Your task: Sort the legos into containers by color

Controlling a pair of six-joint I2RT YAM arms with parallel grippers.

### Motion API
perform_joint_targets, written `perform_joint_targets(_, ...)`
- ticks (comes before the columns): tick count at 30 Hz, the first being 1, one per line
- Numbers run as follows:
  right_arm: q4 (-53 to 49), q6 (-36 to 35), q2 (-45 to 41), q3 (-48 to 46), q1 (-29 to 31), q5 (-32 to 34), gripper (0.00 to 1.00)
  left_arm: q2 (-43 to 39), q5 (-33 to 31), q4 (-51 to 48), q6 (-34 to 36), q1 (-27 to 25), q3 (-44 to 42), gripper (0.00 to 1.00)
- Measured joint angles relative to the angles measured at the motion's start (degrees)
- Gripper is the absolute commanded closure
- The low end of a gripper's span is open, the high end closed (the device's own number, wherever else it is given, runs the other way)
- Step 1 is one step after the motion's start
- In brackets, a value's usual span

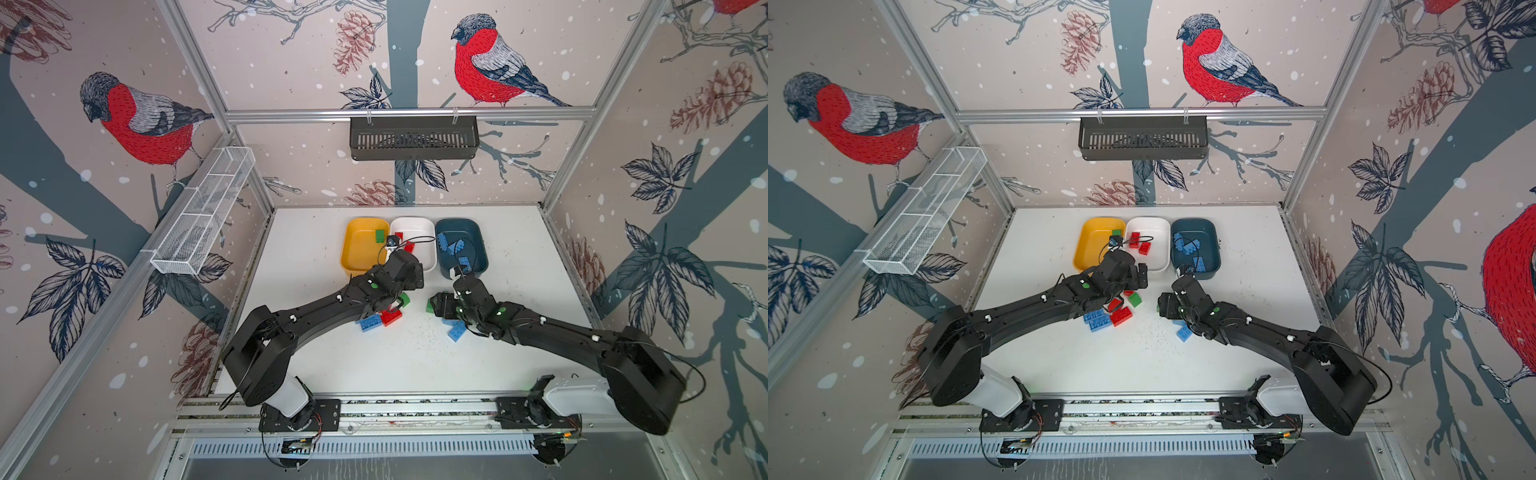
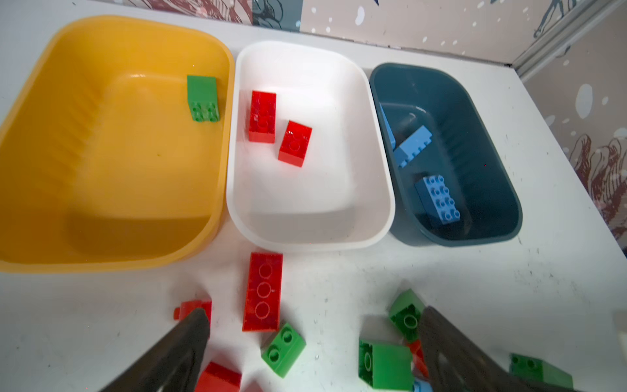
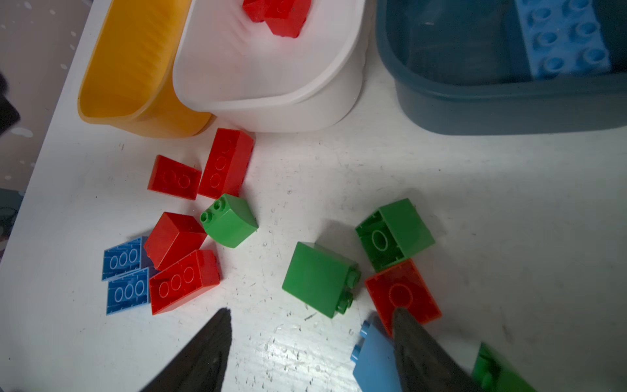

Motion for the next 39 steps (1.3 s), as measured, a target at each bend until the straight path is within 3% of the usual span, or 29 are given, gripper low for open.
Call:
perform_joint_targets(5,-0.04,2.84,-3.15,-1.14,-1.29,5.46,0.12,0.61,5.20,-2.03,-0.83,-1.03,-1.66,0.10)
perform_joint_targets(9,-1.73,3.23,-11.15,-3.82,-6.73,9.22,0.08,6.16,7.91,-2.89,-1.57,-5.95,-0.31,0.12)
perform_joint_targets(14,-4.55,3.78,-16.68,-6.21,-12.07,9.81,0.07,14.03,9.01,-5.40,-2.19,-8.66,5.35,0.21)
perform_joint_targets(21,-5.66,3.76,-22.10,-9.35,-14.16,10.36,0.07,22.08,9.53,-8.63,-3.32,-9.27,11.08,0.23)
perform_joint_targets(26,-5.70,3.76,-22.73,-10.23,-14.34,10.34,0.07,24.28,10.88,-8.94,-3.23,-9.49,12.79,0.27)
perform_joint_targets(32,-4.66,2.01,-20.24,-9.29,-14.43,8.17,0.08,26.67,10.58,-9.49,-2.91,-9.49,14.71,0.44)
perform_joint_targets(39,-3.91,-0.72,-15.69,-7.15,-14.43,5.05,0.10,23.76,8.15,-9.62,-4.00,-9.51,12.20,0.54)
